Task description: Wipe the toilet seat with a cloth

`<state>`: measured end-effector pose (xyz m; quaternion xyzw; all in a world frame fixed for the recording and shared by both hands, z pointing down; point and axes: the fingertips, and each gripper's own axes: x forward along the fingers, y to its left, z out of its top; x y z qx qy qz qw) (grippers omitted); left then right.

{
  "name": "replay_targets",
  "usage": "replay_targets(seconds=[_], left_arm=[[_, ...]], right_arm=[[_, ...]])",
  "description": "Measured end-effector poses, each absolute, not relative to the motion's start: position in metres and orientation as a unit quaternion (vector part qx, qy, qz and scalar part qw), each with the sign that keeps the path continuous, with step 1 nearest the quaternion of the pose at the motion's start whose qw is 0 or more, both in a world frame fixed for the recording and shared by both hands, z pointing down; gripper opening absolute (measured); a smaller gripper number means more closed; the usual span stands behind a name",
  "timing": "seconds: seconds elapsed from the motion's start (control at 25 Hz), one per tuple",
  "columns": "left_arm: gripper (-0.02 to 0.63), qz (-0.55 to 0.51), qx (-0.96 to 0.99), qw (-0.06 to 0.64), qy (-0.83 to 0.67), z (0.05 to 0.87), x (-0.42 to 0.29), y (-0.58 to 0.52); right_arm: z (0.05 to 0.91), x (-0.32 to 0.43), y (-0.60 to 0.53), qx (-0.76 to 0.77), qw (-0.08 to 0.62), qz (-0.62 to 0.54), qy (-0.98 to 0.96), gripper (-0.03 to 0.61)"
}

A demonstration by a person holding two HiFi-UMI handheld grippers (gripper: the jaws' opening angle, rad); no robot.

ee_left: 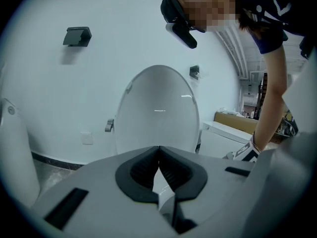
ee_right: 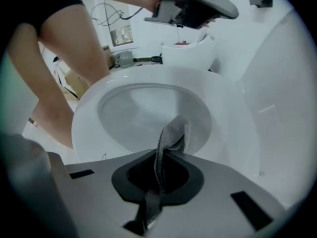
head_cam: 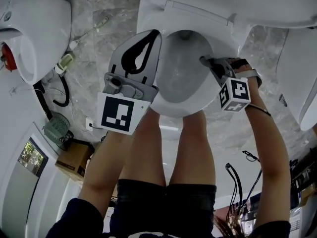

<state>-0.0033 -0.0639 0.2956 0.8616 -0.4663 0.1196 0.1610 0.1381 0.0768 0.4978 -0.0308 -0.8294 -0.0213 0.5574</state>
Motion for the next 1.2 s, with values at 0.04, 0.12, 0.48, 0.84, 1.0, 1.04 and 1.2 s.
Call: replay_targets(seconds=[0.04, 0.12, 0.48, 0.84, 1.0, 1.04, 1.2], left_arm=[[0.020, 0.120, 0.861, 0.161, -0.468, 0.295, -0.006, -0.064], [0.020, 0.119, 0.860, 0.159, -0.470, 0.294, -0.008, -0.064], [0.020, 0.116, 0.866, 0.163, -0.458, 0.295, 0.000, -0.062], [0.020, 0.116, 0.862, 0.166, -0.466, 0.291, -0.010, -0.064], [0.020, 0.116, 0.847, 0.160, -0.493, 0.288, -0.035, -0.073], [0.020, 0.114, 0.846, 0.158, -0.497, 0.287, -0.039, -0.074], [0.020, 0.116, 0.848, 0.154, -0.494, 0.285, -0.040, -0.073]], right_arm=[[0.498, 0.138, 0.066, -0.020, 0.560, -0.018, -0.828, 0.026], [0.497, 0.137, 0.055, -0.005, 0.562, -0.017, -0.827, 0.026], [0.479, 0.134, -0.011, 0.062, 0.552, -0.127, -0.822, 0.026], [0.472, 0.174, 0.059, -0.003, 0.558, -0.098, -0.824, 0.026], [0.469, 0.182, 0.069, 0.009, 0.556, -0.070, -0.828, 0.026], [0.469, 0.181, 0.061, 0.015, 0.556, -0.074, -0.828, 0.026], [0.466, 0.165, -0.001, 0.069, 0.540, -0.103, -0.833, 0.026]])
